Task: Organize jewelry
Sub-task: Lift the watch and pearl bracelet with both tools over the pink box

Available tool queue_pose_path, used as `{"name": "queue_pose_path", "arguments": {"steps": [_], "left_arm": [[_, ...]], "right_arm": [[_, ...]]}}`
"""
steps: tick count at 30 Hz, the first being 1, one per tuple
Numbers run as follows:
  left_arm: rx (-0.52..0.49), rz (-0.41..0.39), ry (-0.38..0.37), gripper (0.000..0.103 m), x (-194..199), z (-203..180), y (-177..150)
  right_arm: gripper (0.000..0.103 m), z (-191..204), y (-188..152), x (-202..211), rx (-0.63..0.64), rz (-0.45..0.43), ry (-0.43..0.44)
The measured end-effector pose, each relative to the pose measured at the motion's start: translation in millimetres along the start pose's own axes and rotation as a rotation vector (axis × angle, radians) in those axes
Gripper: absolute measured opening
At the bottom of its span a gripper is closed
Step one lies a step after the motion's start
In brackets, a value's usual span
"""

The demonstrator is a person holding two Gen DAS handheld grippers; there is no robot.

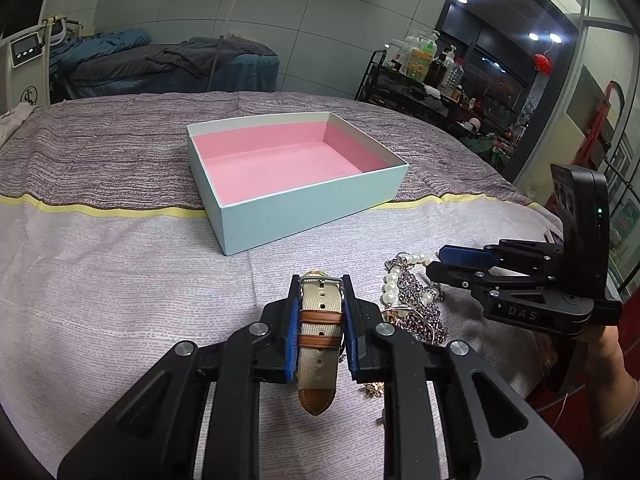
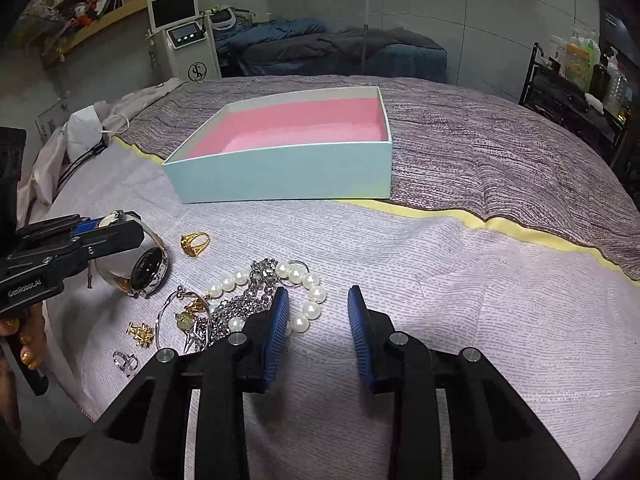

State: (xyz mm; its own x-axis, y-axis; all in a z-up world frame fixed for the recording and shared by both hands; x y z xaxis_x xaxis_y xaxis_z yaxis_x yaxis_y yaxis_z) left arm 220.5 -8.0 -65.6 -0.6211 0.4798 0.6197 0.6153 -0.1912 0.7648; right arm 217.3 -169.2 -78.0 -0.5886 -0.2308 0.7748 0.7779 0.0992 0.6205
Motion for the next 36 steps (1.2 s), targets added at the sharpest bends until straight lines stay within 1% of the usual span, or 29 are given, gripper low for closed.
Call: {"name": "queue_pose_path", "arguments": {"steps": [3,4,5,6,8,12,16,19,23,26,31,36], "left_arm": [[-0.004,0.005,-0.001,0.019,-2,-1,0],[-0.004,0.006,0.000,0.019,-3,-1,0],[-0.005,0.006,-0.001,0.019,-3,-2,1],[-0.005,0.005,-0.001,0.019,-3,-2,1],[-0.005,0.001,0.000,0.019,-2,-2,2],[-0.002,-0.010,0.000,0.019,2,-2,4],[-0.006,-0.030,-0.004,0.019,9,-5,10],[-0.014,-0.050,-0.008,0.019,16,-9,17],[-0.028,-0.076,-0.012,0.019,24,-12,28],[-0.035,-0.093,-0.018,0.019,29,-12,38],[-0.049,-0.117,-0.023,0.019,34,-13,52],[-0.060,-0.132,-0.019,0.019,35,-16,62]], "right_arm": [[0.025,5,4,-10,0.016,0.028,-0.021],[0.020,7,5,-11,0.033,0.033,-0.034],[0.011,9,4,-10,0.041,0.035,-0.033],[0.009,10,4,-10,0.045,0.035,-0.028],[0.009,7,3,-4,0.043,0.013,-0.033],[0.009,3,6,20,0.060,-0.078,-0.034],[0.009,6,14,46,0.105,-0.185,-0.030],[0.009,7,23,62,0.111,-0.238,-0.005],[0.009,7,34,74,0.109,-0.265,0.033],[0.009,8,42,81,0.114,-0.288,0.041],[0.009,11,55,98,0.098,-0.331,0.112],[0.009,15,66,111,0.118,-0.378,0.112]]}}
Point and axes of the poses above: each gripper's, at about its wrist camera, not at the fingertips, and x roughly against the way its jaws point, z to its left, y to its top, the point moved 5 cm from there along -x, roughly the way its jaws point, and after that the axes turned 8 degrees about -x, right-handed, at the moved point
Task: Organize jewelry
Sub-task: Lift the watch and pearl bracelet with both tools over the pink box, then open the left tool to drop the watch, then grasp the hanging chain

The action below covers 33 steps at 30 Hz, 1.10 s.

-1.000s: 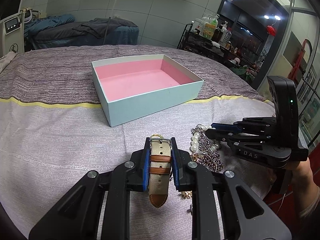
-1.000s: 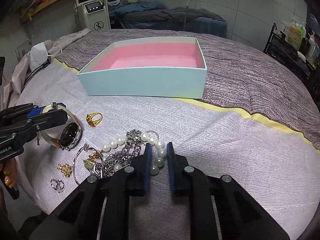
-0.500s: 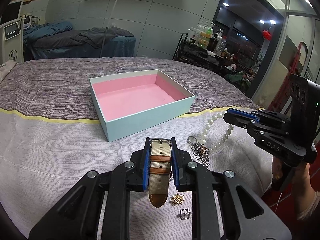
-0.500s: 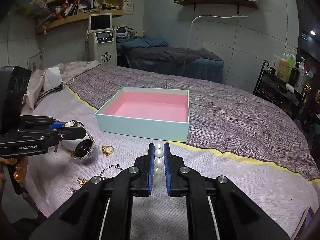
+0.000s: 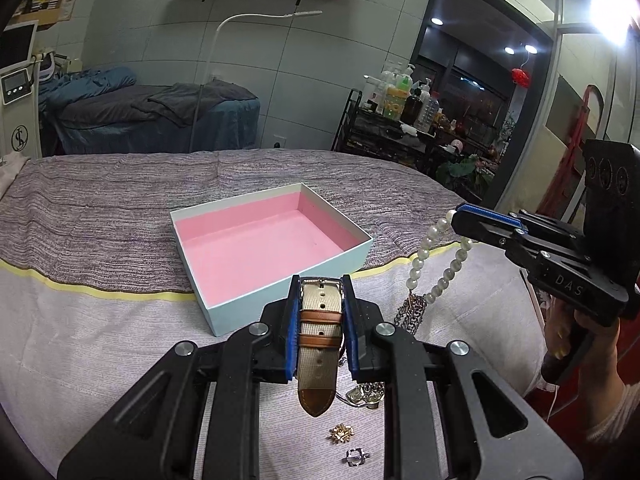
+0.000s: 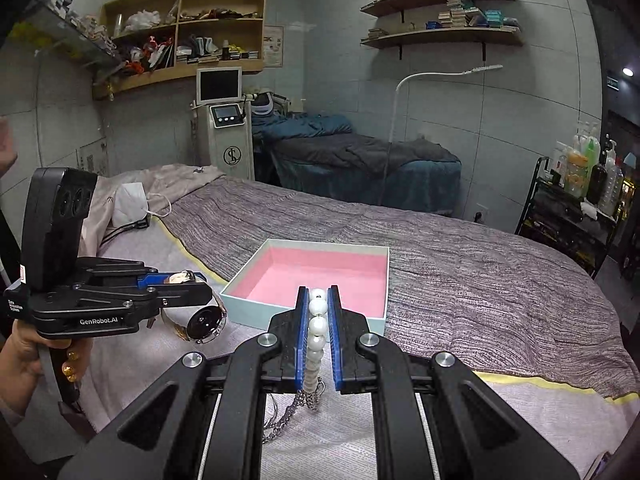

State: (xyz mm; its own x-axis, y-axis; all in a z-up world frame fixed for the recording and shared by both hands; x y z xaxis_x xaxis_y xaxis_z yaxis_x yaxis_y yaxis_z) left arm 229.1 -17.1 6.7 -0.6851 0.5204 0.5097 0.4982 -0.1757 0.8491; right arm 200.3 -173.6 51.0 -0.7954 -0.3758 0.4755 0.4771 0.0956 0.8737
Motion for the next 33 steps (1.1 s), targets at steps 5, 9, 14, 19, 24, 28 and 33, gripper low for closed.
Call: {"name": "queue_pose_path", "arguments": {"steps": [5,9,14,19,24,28,33], "left_arm": [[-0.007,-0.003,0.003,0.019,-4,4,8],[-0.010,-0.010,0.006,0.019,-8,11,21],[-0.046,-0.028,0.015,0.019,-15,20,53],[-0.041,-0.018,0.003,0.019,-29,35,80],[-0.012,-0.011,0.006,0.019,-47,47,98],[0.013,0.023,-0.005,0.019,-67,55,102],[0.019,0.062,0.001,0.072,-92,58,91]], "right_arm": [[0.009,2,12,6,0.014,-0.026,0.004],[0.009,8,25,10,0.037,-0.054,0.006],[0.009,14,54,12,0.071,-0.095,0.019],[0.009,21,91,12,0.100,-0.153,0.023],[0.009,15,122,-2,0.086,-0.202,-0.005],[0.009,12,139,-19,0.075,-0.213,-0.010],[0.009,6,133,-58,0.027,-0.129,0.014]]}}
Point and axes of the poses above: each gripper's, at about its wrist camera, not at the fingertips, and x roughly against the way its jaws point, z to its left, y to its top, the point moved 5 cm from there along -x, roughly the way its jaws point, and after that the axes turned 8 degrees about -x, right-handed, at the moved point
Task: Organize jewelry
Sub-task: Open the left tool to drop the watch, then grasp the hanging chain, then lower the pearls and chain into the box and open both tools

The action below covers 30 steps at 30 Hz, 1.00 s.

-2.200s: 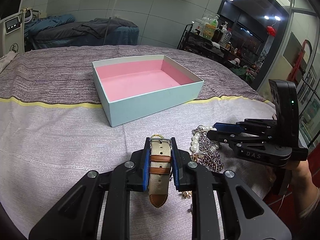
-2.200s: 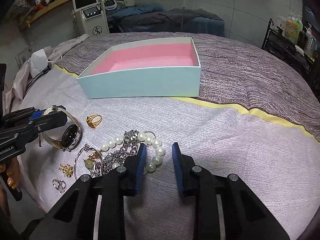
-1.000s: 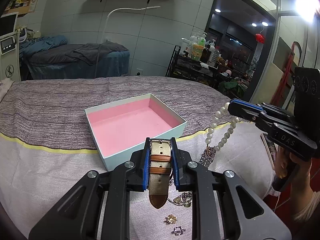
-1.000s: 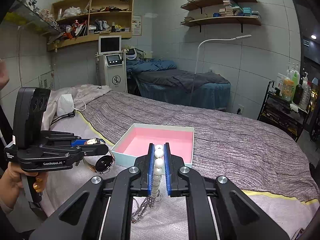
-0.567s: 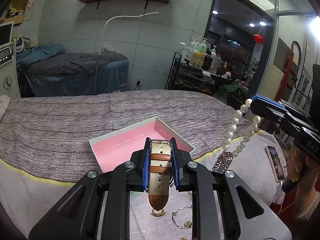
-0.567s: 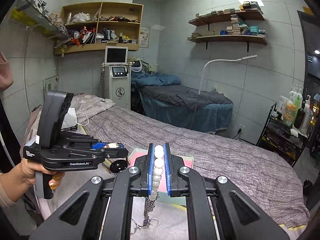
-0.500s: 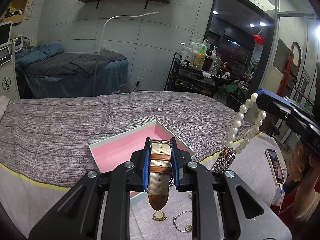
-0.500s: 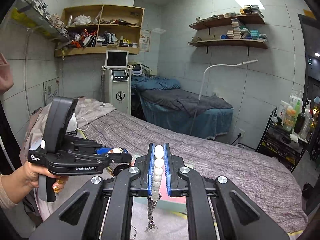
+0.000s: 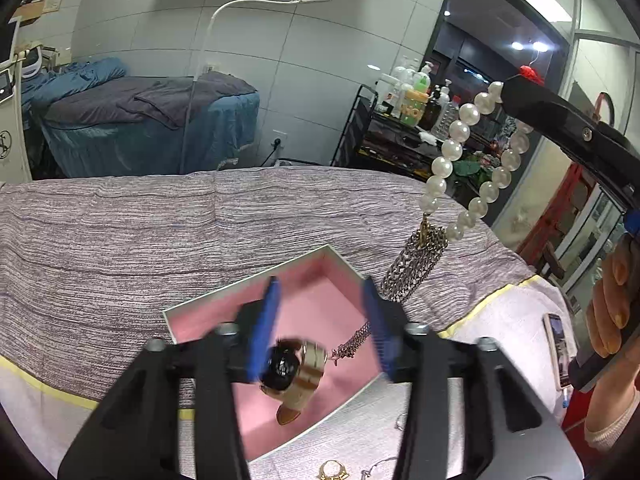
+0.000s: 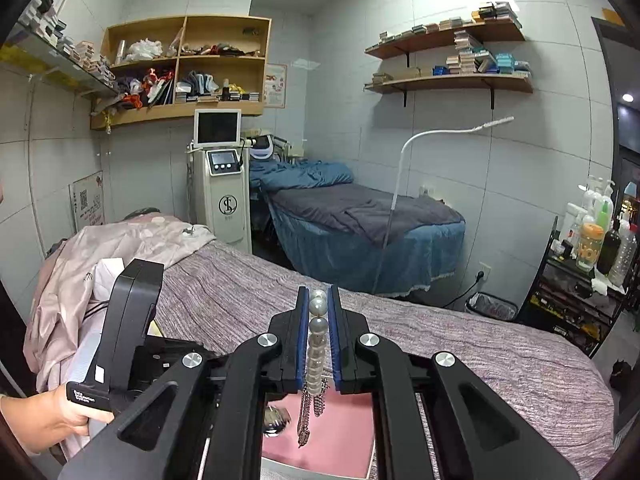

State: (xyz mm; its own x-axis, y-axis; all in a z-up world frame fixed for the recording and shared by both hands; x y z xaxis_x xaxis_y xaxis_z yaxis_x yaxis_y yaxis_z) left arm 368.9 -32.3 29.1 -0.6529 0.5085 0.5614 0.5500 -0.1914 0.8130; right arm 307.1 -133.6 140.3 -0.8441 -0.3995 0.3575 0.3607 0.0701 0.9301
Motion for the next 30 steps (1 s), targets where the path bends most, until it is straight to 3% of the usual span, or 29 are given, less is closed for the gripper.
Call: {"name": "queue_pose_path", "arguments": {"steps": [1,4,13,14,16,17,18,21,30], "left_arm": [[0.011,-0.008,0.006,0.080,-2,2,-2],[0.032,-0.010,-0.031,0.080,-6,3,-8],[-0.140,-0.024,0.004,0.081,-23,-21,-28],[-0.139,-0.032,-0.005,0.073,-26,-23,-26],[-0.159,-0.010,-0.030,0.039,-35,-28,-25],[-0.178,0.013,-0.020,0.029,-40,-31,-25],[-0.193,0.031,0.004,0.012,-44,-32,-25],[-0.195,0.033,0.020,0.008,-41,-36,-26],[-0.255,0.015,0.040,0.008,-20,-41,-13]], "right_arm": [[0.009,0,-5,-6,-0.006,0.017,0.008],[0.009,-1,-17,-21,-0.016,0.058,0.017],[0.009,-4,-34,-37,-0.080,0.117,0.097],[0.009,-4,-33,-38,-0.088,0.120,0.102],[0.009,-5,-32,-39,-0.095,0.122,0.100],[0.009,-6,-32,-39,-0.093,0.122,0.096],[0.009,-7,-32,-39,-0.090,0.124,0.089],[0.009,-15,-38,-43,-0.083,0.150,0.040],[0.009,-41,-79,-75,-0.145,0.250,0.009]]}}
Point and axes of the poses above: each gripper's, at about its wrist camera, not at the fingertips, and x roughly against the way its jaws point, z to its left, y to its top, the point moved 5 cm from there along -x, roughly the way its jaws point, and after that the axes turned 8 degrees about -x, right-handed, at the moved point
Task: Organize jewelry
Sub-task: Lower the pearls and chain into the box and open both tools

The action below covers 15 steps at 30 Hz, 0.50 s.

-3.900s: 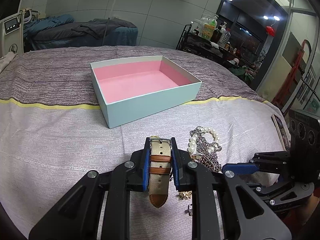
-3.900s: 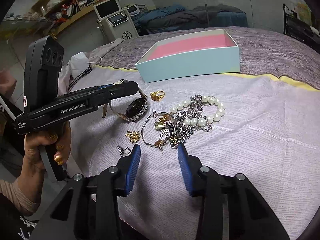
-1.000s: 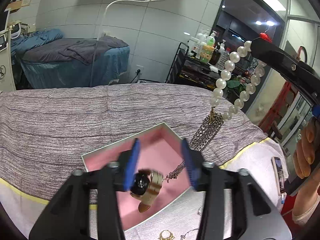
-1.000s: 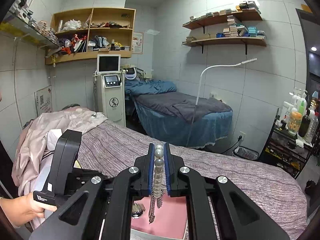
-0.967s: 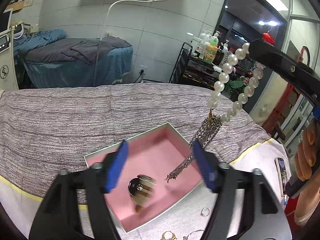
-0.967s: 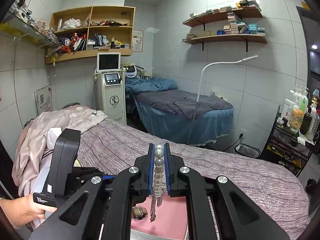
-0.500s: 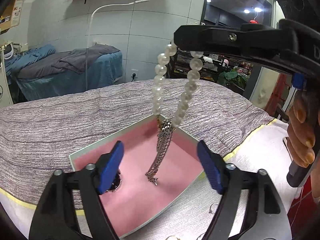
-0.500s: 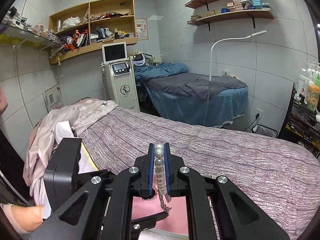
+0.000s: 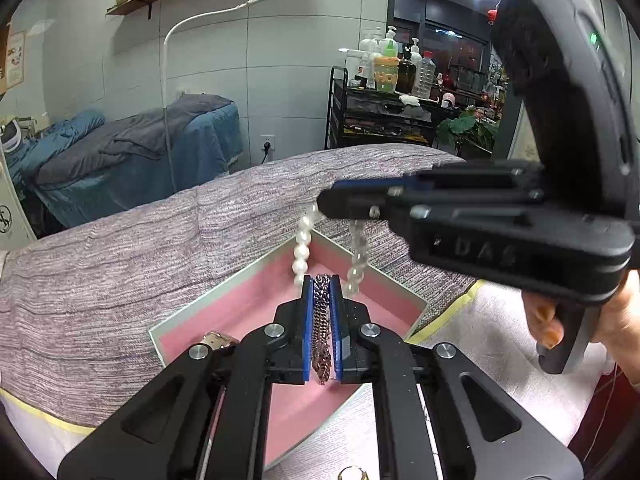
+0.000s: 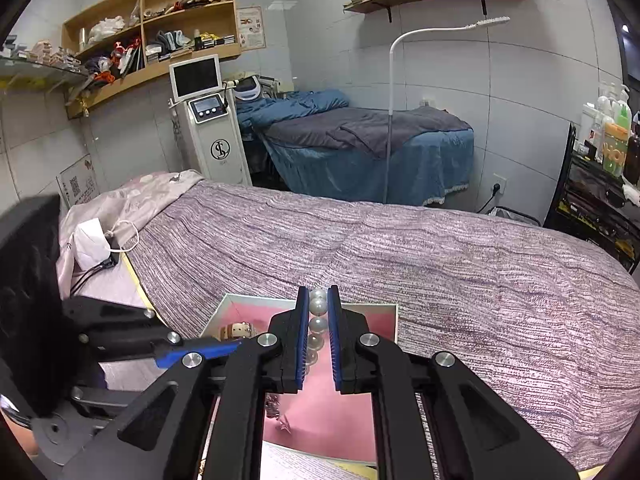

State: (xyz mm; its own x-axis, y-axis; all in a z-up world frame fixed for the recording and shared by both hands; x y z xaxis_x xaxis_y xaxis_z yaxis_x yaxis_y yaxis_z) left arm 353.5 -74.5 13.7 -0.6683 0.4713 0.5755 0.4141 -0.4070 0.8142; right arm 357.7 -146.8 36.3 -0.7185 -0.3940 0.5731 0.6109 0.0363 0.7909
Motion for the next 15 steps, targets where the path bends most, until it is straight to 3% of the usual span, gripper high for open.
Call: {"name": "queue_pose_path", "arguments": {"steps": [9,12,13,14,15], "left_arm": [[0.036,-0.088,0.021,0.008,28,19,32],[0.031,-0.083,0.022,0.008,28,19,33],[0.030,-0.073,0.020,0.008,26,18,31],[0.031,-0.062,0.022,0.008,23,18,30],[0.035,-0.052,0.023,0.008,21,18,28]], "right_arm": [[0.009,-19,-29,-30,-0.054,0.091,-0.023],[0.010,-20,-33,-32,-0.053,0.094,-0.027],[0.021,-21,-33,-32,-0.056,0.090,-0.028],[0.052,-22,-33,-32,-0.061,0.088,-0.031],[0.066,-25,-33,-29,-0.074,0.068,-0.037]]}}
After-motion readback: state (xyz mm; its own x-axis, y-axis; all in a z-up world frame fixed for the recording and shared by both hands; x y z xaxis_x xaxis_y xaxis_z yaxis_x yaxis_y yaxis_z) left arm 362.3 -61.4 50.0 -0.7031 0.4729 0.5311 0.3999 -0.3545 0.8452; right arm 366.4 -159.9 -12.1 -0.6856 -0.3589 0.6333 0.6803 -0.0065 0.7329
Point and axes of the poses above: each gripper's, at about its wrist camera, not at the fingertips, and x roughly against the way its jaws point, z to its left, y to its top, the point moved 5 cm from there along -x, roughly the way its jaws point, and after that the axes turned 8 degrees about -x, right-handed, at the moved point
